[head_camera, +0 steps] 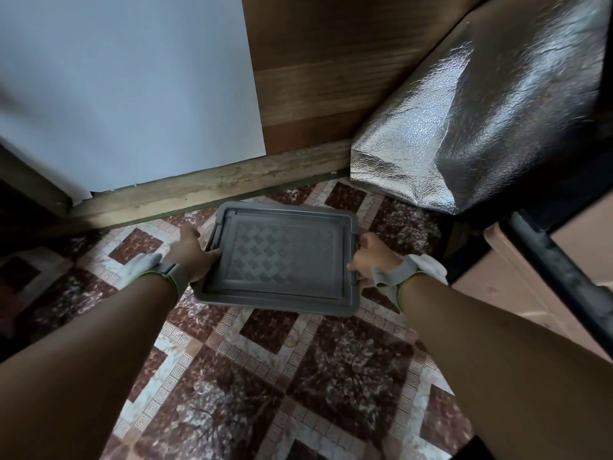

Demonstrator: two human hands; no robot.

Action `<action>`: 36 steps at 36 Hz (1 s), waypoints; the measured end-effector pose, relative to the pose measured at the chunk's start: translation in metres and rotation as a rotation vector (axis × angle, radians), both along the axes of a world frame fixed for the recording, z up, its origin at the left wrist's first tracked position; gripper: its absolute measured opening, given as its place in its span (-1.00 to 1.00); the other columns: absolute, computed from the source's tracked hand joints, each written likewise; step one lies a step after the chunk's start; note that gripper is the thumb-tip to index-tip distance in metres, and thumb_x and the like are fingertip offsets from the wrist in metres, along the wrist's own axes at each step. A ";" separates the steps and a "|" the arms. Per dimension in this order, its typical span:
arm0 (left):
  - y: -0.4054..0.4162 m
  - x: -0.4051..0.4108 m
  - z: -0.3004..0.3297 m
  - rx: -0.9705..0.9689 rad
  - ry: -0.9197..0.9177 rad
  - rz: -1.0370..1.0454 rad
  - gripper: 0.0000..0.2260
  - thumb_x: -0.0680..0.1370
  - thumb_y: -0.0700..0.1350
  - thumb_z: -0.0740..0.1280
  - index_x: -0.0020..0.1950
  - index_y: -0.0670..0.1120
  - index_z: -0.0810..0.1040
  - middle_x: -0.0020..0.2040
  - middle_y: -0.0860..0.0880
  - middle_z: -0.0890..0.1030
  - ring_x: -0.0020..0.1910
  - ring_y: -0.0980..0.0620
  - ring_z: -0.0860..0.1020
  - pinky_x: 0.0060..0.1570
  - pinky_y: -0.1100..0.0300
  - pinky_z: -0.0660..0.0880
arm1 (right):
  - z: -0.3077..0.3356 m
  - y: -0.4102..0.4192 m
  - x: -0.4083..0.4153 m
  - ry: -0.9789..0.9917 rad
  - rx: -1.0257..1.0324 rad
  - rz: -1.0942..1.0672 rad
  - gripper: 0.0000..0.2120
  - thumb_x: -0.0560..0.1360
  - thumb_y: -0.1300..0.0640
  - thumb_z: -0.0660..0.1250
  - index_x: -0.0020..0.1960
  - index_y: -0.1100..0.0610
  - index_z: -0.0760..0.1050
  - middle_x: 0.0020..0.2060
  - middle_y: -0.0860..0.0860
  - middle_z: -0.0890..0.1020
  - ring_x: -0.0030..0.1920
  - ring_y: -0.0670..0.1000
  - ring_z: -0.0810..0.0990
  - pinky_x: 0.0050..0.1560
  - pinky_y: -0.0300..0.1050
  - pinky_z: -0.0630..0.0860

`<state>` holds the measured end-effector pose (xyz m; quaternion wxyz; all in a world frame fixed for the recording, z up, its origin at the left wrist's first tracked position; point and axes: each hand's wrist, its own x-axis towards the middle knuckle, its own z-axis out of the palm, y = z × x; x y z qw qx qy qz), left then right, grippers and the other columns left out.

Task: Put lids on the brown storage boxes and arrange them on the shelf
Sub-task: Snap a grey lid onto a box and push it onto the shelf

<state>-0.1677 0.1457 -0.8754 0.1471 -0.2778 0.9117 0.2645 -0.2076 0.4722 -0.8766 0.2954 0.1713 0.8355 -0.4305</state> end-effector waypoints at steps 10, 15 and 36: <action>-0.012 0.009 0.004 0.455 -0.143 0.150 -0.63 0.60 -0.02 0.38 0.31 -0.20 0.48 0.21 -0.24 0.59 0.15 -0.25 0.60 0.17 -0.23 0.57 | 0.002 0.009 0.008 -0.080 -0.022 0.006 -0.50 0.51 0.26 0.39 0.40 0.23 0.34 0.23 0.31 0.56 0.08 0.29 0.65 0.06 0.20 0.64; -0.007 0.019 0.008 0.480 -0.198 0.125 -0.68 0.63 0.00 0.32 0.23 -0.23 0.53 0.17 -0.23 0.61 0.13 -0.24 0.62 0.14 -0.23 0.59 | 0.004 0.004 0.004 -0.163 0.021 0.024 -0.43 0.59 0.21 0.31 0.53 0.17 0.17 0.37 0.21 0.44 0.32 0.25 0.48 0.31 0.26 0.45; 0.001 0.014 0.020 -0.055 -0.031 -0.178 -0.72 0.60 0.04 0.34 0.03 -0.19 0.52 -0.04 -0.19 0.61 -0.06 -0.19 0.62 -0.03 -0.04 0.61 | 0.026 -0.011 0.010 0.169 0.444 0.351 -0.60 0.49 0.19 0.30 0.29 0.29 0.46 0.15 0.27 0.58 0.17 0.31 0.56 0.19 0.18 0.53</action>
